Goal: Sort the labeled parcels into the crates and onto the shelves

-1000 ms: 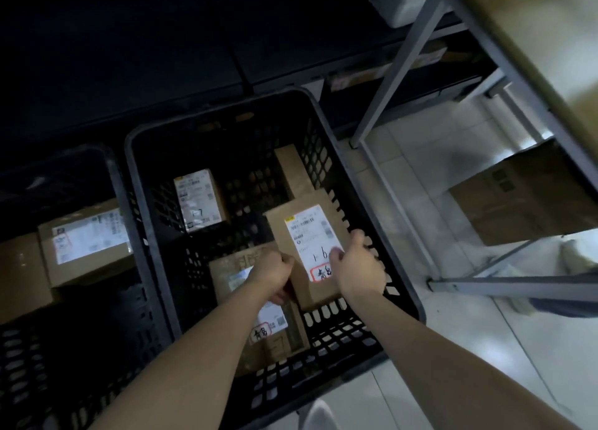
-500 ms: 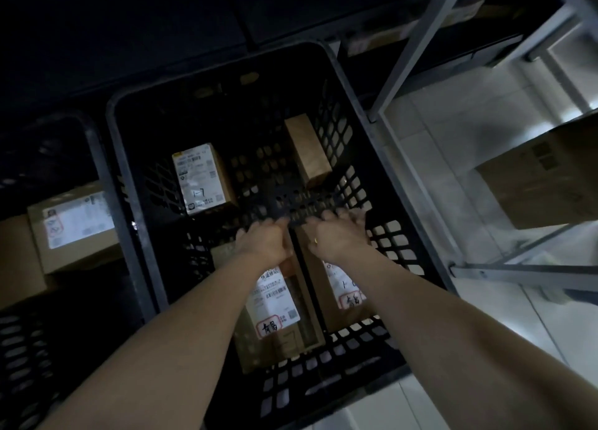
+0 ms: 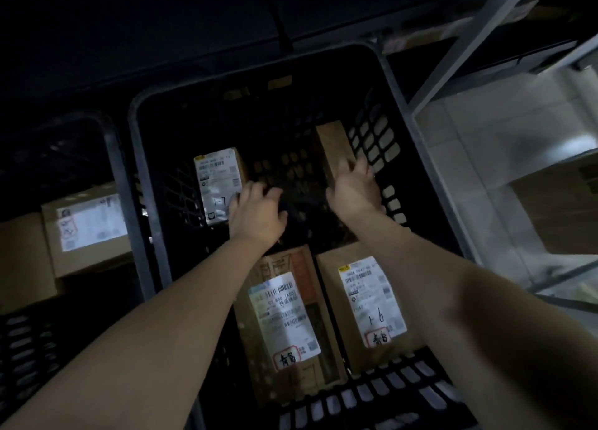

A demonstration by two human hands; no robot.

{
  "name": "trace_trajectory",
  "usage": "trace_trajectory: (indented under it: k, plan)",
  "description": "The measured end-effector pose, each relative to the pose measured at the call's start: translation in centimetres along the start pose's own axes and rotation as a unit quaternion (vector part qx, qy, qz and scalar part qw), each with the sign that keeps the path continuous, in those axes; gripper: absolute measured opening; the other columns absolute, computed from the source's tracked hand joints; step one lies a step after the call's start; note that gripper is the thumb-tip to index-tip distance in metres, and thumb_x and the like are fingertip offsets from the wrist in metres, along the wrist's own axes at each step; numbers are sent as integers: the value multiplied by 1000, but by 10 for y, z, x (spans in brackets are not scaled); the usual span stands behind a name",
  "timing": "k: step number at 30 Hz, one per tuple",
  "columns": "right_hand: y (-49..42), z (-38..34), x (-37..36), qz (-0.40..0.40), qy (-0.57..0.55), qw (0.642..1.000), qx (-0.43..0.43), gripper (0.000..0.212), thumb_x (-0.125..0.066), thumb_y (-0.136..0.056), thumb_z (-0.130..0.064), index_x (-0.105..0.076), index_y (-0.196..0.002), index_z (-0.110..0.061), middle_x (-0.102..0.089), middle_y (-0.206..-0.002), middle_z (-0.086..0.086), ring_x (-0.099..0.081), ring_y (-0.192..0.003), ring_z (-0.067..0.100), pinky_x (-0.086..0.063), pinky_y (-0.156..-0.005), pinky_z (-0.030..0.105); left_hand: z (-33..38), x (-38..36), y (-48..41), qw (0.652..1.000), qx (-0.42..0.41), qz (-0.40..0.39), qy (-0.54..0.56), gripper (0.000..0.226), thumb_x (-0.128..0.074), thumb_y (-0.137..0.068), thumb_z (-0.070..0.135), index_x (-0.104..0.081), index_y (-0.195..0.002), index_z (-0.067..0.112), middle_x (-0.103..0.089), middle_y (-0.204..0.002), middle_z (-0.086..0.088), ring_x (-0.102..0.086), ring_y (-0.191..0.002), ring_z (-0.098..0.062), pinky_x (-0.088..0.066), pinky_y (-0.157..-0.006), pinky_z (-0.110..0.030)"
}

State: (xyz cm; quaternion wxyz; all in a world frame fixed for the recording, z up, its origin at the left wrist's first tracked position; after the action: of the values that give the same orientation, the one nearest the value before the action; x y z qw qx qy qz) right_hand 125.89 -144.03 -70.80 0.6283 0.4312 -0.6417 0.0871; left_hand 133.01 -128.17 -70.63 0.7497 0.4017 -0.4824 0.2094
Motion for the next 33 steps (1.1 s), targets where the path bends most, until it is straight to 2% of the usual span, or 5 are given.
trace_trajectory:
  k: [11,16,21,27,33]
  plan:
    - [11,-73,-33,-12,-22,977,211,30,-52,-92,-27,-64,-119,-23,-43,-135,0,-37,-125,26,-32,-100,39,-30,-4,-16,994,72,39,73,57,-51,-91,24,-31,-144,21,-23,-147,-10,-20,-135,-31,-22,-111,-42]
    - [-18,-34,-42,-11,-176,983,-42,61,-60,-91,-30,-34,-145,-21,-30,-146,10,-34,-129,35,-39,-102,43,-37,-6,-20,987,118,44,97,66,-55,-89,20,-23,-147,21,-7,-153,-11,-5,-142,-30,-13,-116,-45]
    - [-30,-18,-90,-116,-427,868,-225,97,-76,-79,-33,-13,-152,-23,-39,-146,14,-47,-127,36,-46,-100,49,-43,-16,-16,989,134,15,58,69,-57,-86,12,-25,-145,29,7,-157,-4,7,-145,-27,-9,-115,-45]
    - [-31,-25,-108,-125,-391,890,-198,80,-74,-80,-44,-32,-148,-32,-18,-152,14,-33,-134,36,-39,-105,41,-40,-17,-16,989,142,8,37,75,-55,-86,14,-16,-148,28,10,-158,-4,9,-145,-28,-7,-115,-47]
    - [-13,-49,-116,-78,-529,843,-61,70,-73,-78,-24,-44,-142,-31,-59,-125,2,-56,-116,21,-46,-97,31,-42,-21,-17,989,145,4,-7,83,-57,-87,13,-5,-151,27,13,-157,-4,9,-145,-28,-11,-114,-46]
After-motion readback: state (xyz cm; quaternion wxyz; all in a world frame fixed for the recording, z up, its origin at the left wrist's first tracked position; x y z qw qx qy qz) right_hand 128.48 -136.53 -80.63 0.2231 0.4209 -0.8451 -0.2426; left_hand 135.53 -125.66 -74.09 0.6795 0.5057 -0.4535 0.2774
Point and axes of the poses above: each hand's wrist, its own y-axis away from the middle knuckle, its own x-axis out of the back of the hand, z = x × y, the point moved 7 cm from there along -y, towards the middle knuckle
